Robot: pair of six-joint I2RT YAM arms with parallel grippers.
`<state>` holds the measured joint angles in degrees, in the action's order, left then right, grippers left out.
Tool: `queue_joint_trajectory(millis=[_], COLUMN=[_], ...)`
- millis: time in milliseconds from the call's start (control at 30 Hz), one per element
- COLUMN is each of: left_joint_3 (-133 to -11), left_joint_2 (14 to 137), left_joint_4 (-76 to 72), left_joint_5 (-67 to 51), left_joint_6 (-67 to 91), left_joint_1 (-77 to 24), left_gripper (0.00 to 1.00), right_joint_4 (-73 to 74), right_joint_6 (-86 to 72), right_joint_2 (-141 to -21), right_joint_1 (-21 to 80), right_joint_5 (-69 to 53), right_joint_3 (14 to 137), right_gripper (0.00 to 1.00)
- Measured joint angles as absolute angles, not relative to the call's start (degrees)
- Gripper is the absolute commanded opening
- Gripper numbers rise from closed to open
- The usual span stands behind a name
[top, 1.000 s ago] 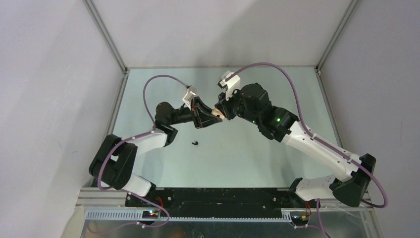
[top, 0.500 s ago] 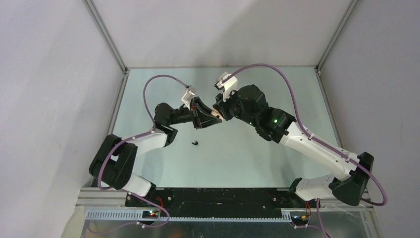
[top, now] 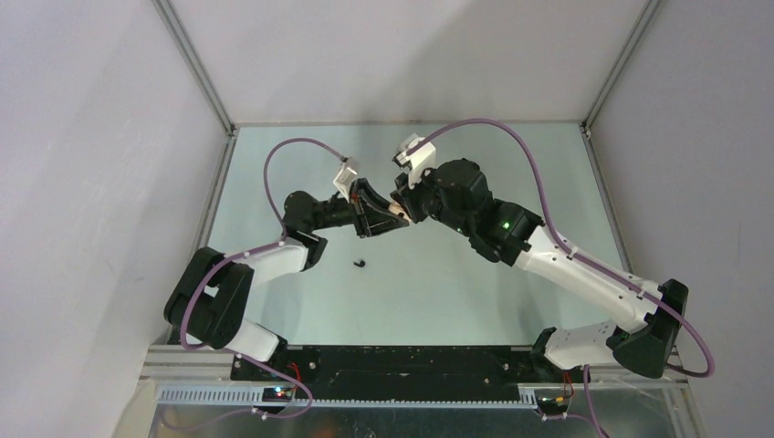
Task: Insert the wireless bluetooth earbuds into the charging case
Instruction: Place the earbud in the charging case.
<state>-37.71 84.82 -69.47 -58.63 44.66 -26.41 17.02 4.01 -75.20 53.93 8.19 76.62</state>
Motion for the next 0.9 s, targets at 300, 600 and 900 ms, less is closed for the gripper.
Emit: queue_joint_trajectory(millis=[300,600,900], left_joint_3=[-37.15,-36.42,-36.42], left_joint_2=[84.82,84.75,84.75], left_joint_4=[-70.83,-71.5,-71.44], left_joint_5=[-58.57,-57.56,-57.17], left_joint_6=[44.97,44.4,43.75], left_joint_1=[-26.41,-26.41,-26.46], left_gripper=[0.0,0.01,0.01], right_joint_4=[17.12,18.96,19.35], right_joint_6=[1.78,-2.57,-4.29], right_joint_2=[-75.18,-75.11,-75.05], right_joint_1=[53.6,51.13,50.74], right_joint_5=[8.58,6.61,5.54], right_joint_3=[76.62,76.64,76.64], right_gripper=[0.19,0.2,0.2])
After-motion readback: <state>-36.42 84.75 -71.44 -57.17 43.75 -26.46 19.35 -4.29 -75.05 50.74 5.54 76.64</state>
